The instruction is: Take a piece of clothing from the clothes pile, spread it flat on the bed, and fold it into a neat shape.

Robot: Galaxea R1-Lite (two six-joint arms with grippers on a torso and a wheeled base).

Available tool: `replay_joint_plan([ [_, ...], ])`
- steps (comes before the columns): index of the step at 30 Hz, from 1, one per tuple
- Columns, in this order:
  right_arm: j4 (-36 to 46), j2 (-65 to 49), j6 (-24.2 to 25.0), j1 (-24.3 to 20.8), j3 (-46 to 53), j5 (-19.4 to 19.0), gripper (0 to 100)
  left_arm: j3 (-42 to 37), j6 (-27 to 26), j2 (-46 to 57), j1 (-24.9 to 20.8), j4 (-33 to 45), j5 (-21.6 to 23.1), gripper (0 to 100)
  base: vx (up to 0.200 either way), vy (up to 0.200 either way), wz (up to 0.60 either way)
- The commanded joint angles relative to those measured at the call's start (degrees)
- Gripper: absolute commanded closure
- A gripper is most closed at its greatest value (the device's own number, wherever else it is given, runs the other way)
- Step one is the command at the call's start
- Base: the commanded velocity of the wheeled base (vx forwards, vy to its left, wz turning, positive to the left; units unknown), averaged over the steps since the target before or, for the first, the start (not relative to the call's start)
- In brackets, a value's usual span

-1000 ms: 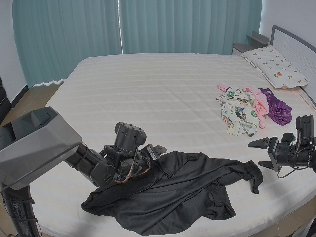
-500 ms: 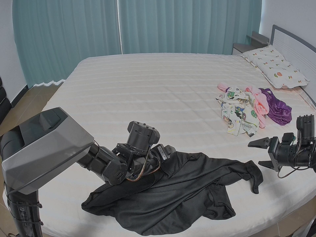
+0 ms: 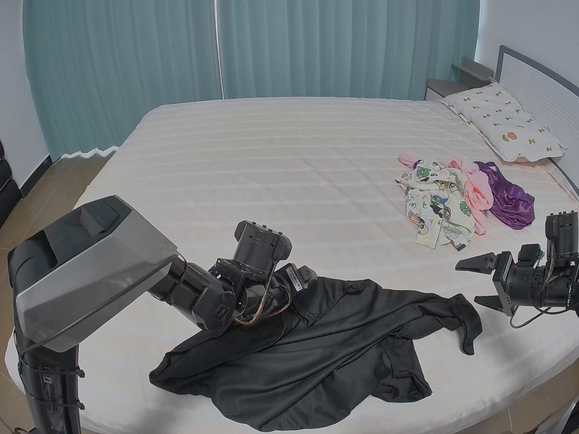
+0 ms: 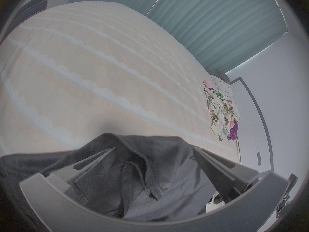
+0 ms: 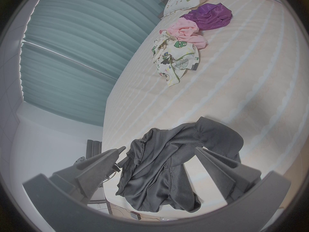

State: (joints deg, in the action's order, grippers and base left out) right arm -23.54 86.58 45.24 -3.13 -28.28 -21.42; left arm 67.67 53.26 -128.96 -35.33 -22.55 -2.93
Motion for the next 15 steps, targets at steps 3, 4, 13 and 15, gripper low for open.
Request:
replay_joint_plan([
  [3, 0.0, -0.9, 0.3, 0.1, 0.7, 0.1, 0, 6.5, 0.0, -4.6, 0.5, 4.6, 0.1, 0, 0.0, 0.0, 0.0],
  [4, 0.0, -1.1, 0.3, 0.1, 0.9, 0.1, 0, 7.2, 0.1, -4.6, 0.5, 5.5, 0.1, 100, 0.0, 0.0, 0.0],
  [13, 0.0, -2.1, 0.3, 0.5, 2.4, 0.1, 0, 8.9, 0.5, -1.6, 4.7, 9.0, -3.1, 100, 0.0, 0.0, 0.0],
  [15, -0.3, -2.1, 0.3, 0.5, 2.5, 0.1, 0, 8.4, 1.5, 0.6, 7.0, 9.0, -4.2, 100, 0.0, 0.0, 0.0],
])
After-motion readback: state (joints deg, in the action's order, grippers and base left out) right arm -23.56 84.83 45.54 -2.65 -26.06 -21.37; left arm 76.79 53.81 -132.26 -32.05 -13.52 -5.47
